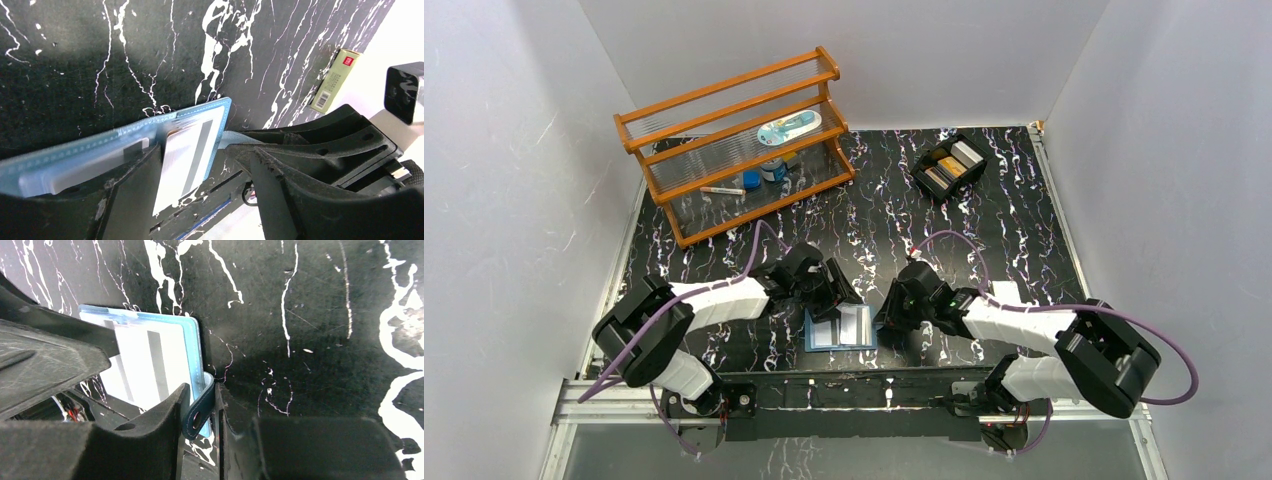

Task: Put the credit cards into the card holder
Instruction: Insert the credit card into the card holder.

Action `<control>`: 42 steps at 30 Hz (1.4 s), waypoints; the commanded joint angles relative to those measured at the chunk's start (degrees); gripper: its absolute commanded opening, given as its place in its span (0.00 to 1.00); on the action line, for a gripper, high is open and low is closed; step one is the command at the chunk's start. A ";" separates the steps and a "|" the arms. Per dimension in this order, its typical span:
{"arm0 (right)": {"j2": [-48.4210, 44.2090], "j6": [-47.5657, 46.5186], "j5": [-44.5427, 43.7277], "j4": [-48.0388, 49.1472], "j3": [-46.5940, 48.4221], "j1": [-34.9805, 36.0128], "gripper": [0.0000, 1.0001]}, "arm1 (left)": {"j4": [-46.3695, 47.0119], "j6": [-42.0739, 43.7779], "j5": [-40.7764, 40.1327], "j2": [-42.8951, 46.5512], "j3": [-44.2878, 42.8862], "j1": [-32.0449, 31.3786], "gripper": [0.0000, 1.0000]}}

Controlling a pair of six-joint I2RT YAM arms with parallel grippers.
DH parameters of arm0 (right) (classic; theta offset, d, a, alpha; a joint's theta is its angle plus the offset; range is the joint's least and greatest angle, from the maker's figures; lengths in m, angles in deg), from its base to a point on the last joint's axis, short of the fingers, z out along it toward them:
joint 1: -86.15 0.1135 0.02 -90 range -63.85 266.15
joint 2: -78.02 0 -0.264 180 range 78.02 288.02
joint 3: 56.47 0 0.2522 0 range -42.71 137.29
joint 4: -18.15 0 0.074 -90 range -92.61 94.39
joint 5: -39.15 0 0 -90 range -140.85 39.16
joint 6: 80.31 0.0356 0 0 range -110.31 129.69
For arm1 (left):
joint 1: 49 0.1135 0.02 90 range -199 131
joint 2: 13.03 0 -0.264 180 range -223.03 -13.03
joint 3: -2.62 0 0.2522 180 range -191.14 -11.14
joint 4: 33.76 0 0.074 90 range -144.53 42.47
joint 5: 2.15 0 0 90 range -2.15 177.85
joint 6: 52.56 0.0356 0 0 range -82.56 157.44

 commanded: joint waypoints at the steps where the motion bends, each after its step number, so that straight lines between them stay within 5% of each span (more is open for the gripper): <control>1: -1.64 0.37 -3.91 -2.04 1.91 0.28 0.34 | -12.15 4.45 -1.92 -0.18 -7.13 -0.04 0.64; 8: -3.73 -1.04 -4.02 -4.25 2.66 0.28 0.34 | -25.03 12.45 -5.10 -0.82 -14.44 0.18 0.68; 42: -0.97 -1.30 -3.72 -1.84 1.89 1.08 0.34 | -12.39 8.29 1.95 -5.67 -11.86 -3.46 0.73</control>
